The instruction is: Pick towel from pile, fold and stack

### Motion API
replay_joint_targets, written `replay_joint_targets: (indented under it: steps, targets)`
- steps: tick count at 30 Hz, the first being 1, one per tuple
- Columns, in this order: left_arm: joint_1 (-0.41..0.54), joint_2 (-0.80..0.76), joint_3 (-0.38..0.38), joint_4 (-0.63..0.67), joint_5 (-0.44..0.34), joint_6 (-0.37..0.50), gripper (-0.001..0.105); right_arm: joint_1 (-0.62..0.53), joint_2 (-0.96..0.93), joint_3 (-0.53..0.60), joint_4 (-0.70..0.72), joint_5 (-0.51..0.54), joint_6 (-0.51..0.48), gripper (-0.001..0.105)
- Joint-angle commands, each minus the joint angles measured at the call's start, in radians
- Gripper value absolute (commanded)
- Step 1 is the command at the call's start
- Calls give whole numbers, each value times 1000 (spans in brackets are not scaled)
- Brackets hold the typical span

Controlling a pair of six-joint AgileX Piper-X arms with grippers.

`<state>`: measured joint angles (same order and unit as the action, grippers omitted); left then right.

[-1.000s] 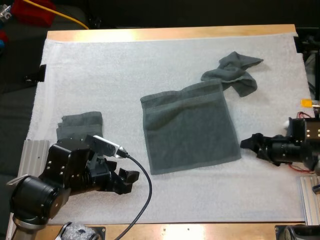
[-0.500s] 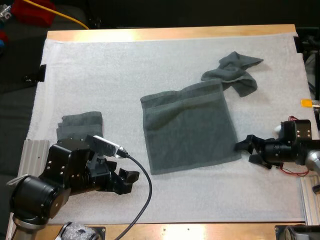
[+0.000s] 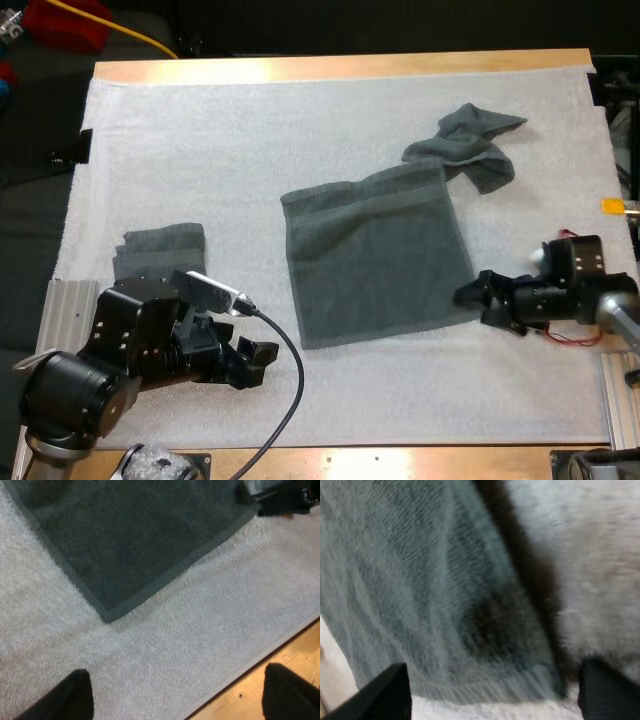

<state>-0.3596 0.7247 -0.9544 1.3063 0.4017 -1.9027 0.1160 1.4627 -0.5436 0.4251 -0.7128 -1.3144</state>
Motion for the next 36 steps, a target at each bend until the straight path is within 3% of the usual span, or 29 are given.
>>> replay_joint_targets:
  steps: [1, 9, 11, 16, 24, 30, 36]
  targets:
    - [-4, -1, -2, 1, -2, 1, 67, 28, 30, 11, -10, 6, 22, 70]
    - [-4, -1, -2, 19, -2, 1, 67, 41, 31, 11, -29, 71, 65, 69]
    - [-4, -1, -2, 19, -2, 1, 67, 41, 31, 11, -29, 82, 65, 64]
    - [-4, 2, -2, 19, -2, 1, 67, 41, 27, 11, -20, 119, 65, 37]
    - [-4, 2, -2, 11, -2, 1, 68, 41, -34, 11, -17, 194, 63, 2]
    - [-4, 2, 23, -36, -2, -4, 70, 41, -99, 11, -14, 205, 63, 1]
    - [-4, 2, 147, -150, 53, -117, 70, 41, -122, 11, 41, 209, 61, 1]
